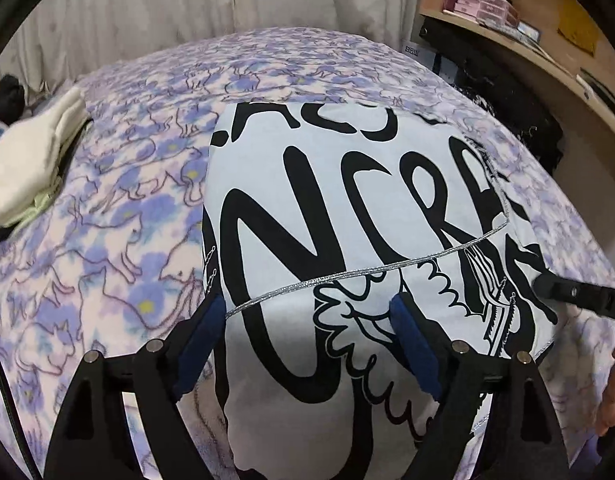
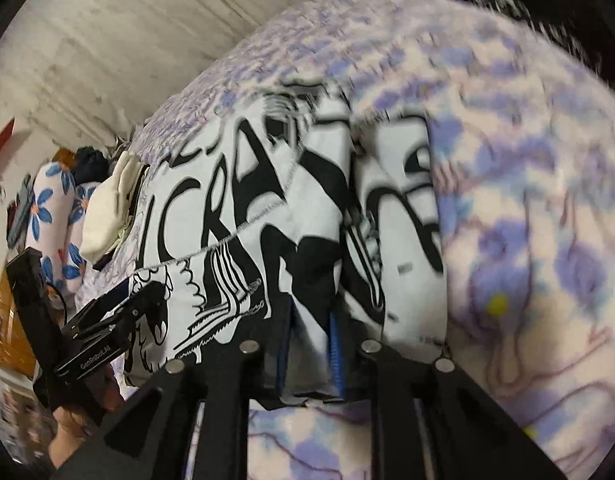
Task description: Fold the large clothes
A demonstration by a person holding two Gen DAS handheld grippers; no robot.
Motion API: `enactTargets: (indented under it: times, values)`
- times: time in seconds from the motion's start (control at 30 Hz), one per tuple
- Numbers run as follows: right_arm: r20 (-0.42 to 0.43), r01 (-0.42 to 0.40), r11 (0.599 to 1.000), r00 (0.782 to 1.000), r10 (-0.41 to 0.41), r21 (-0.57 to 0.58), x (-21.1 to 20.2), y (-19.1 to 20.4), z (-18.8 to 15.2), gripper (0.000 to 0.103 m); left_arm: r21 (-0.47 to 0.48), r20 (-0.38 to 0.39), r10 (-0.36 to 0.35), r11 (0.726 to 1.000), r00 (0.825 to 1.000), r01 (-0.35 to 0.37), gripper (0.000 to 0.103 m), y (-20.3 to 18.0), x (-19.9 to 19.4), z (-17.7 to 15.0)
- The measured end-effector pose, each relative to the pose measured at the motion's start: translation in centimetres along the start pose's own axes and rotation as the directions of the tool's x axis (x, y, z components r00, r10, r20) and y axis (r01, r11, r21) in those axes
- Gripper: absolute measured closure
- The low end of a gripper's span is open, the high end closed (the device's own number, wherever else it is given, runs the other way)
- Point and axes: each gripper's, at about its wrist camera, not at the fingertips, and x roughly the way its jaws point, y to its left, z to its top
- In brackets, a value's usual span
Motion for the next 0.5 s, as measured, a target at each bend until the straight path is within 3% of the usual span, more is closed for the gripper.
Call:
enactTargets:
  times: [0.07,0.1,0.3,0.33,0.37,0.4,0.5]
  values:
    - [0.031,0.006,1.000,0.999,-0.006,0.003,-0.1,-0.1,1.2,0.054,-0.026,-0.017,-0.032,0.999,0.999,0.032,0.020,0.7,0.1,0.3]
    - [0.049,0.007,1.000,0.999,-0.007,0.007,0.2,-0.2,2.2,0.048,-0.033,-0.019,-0.045,0.998,0.999,0.044,0.020,1.1,0.2,0.5]
    - [0.018,-0.060,0.996,0.998,0.059,0.059,4.3,-1.5,6.0,0.045,-0.047,-0.020,-0.088,0.995,0.996,0.087,0.020,1.9,0.8,1.4]
    - [0.010,-0.098,0.994,0.995,0.097,0.051,4.9,-1.4,6.2,0.048,-0.044,-0.021,-0.085,0.995,0.996,0.084,0.020,1.9,0.9,1.5]
    - [0.004,-0.090,0.995,0.996,0.089,0.041,5.3,-1.2,6.3,0.072,-0.042,-0.020,-0.080,0.996,0.997,0.079,0.020,1.9,1.0,1.6]
    - [0.003,-0.055,0.998,0.999,0.055,0.021,5.3,-0.9,6.2,0.084,-0.042,-0.019,-0.077,0.996,0.997,0.077,0.020,2.0,1.0,1.7]
    - [0.035,-0.014,1.000,0.999,0.014,-0.012,3.7,-0.4,5.9,0.093,-0.045,-0.016,-0.094,0.995,0.995,0.093,0.020,2.0,1.0,2.1]
